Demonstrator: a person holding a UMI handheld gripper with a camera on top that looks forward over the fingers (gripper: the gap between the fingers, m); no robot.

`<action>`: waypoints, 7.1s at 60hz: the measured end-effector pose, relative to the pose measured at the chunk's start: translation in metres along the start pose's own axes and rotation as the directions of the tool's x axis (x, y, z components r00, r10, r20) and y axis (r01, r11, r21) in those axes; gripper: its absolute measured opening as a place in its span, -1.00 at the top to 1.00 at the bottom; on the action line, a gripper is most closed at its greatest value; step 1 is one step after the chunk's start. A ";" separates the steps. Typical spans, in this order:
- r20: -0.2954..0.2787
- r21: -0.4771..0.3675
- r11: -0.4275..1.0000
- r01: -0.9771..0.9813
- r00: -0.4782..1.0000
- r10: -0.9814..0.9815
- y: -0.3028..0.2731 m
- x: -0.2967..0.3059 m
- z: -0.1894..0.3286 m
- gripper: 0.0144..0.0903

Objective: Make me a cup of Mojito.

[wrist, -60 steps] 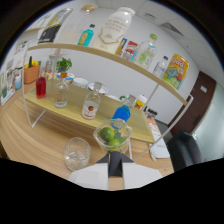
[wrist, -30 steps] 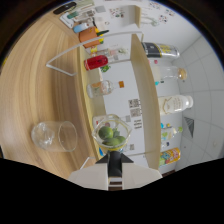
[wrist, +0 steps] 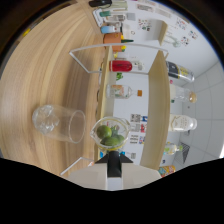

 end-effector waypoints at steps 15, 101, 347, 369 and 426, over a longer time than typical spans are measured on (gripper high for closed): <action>-0.029 -0.025 0.853 -0.521 0.854 0.520 0.025 0.046 -0.028 0.95; -0.062 -0.444 -0.051 -0.895 -0.026 0.998 0.144 -0.146 -0.066 -0.87; -0.063 -0.136 0.854 -0.503 0.864 0.499 0.011 0.063 -0.018 0.47; -0.029 -0.157 0.044 -0.987 0.049 0.998 0.042 -0.025 -0.008 0.47; -0.022 -0.455 -0.106 -0.884 -0.108 0.994 0.043 -0.190 0.007 -0.19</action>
